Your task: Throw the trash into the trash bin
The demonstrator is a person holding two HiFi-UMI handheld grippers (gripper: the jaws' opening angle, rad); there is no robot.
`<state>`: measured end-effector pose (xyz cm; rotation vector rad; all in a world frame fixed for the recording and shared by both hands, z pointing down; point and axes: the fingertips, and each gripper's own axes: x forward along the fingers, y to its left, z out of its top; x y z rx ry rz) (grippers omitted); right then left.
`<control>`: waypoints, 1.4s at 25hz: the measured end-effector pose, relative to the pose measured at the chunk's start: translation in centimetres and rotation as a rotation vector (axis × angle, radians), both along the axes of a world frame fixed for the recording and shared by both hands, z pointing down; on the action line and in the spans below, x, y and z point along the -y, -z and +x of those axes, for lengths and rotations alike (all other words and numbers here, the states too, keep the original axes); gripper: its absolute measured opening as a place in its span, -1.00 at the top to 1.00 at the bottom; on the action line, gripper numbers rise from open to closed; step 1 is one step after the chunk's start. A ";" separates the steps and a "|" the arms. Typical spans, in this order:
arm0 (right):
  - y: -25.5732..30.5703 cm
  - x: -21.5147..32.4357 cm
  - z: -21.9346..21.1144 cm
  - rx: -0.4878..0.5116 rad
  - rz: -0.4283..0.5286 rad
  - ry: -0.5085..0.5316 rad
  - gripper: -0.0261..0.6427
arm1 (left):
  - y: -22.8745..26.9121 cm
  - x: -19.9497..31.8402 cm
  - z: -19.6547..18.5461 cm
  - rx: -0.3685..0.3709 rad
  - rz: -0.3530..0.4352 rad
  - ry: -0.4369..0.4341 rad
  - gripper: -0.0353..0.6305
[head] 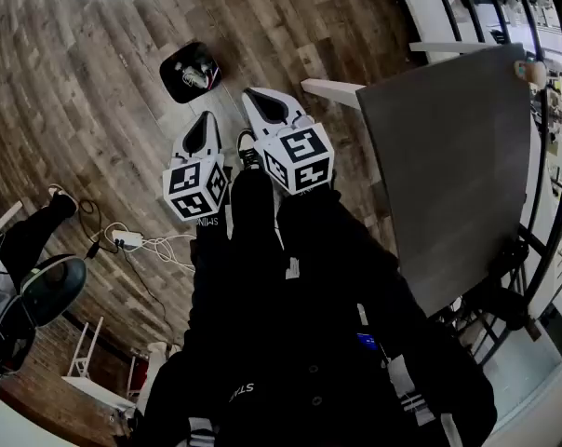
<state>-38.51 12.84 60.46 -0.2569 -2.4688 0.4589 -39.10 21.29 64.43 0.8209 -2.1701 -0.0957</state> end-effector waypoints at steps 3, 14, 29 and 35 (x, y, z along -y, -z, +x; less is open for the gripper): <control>4.0 0.9 2.0 0.032 -0.033 -0.027 0.88 | 3.9 1.8 1.6 0.009 0.023 -0.034 0.89; 15.5 9.2 14.9 0.137 0.030 -0.245 0.88 | 14.3 11.0 12.6 0.120 0.061 -0.282 0.89; 25.8 21.9 38.9 0.268 0.146 -0.673 0.88 | 24.9 25.4 32.3 0.218 0.249 -0.661 0.89; 29.1 25.7 48.5 0.312 0.199 -0.836 0.88 | 28.2 30.0 40.7 0.234 0.309 -0.807 0.89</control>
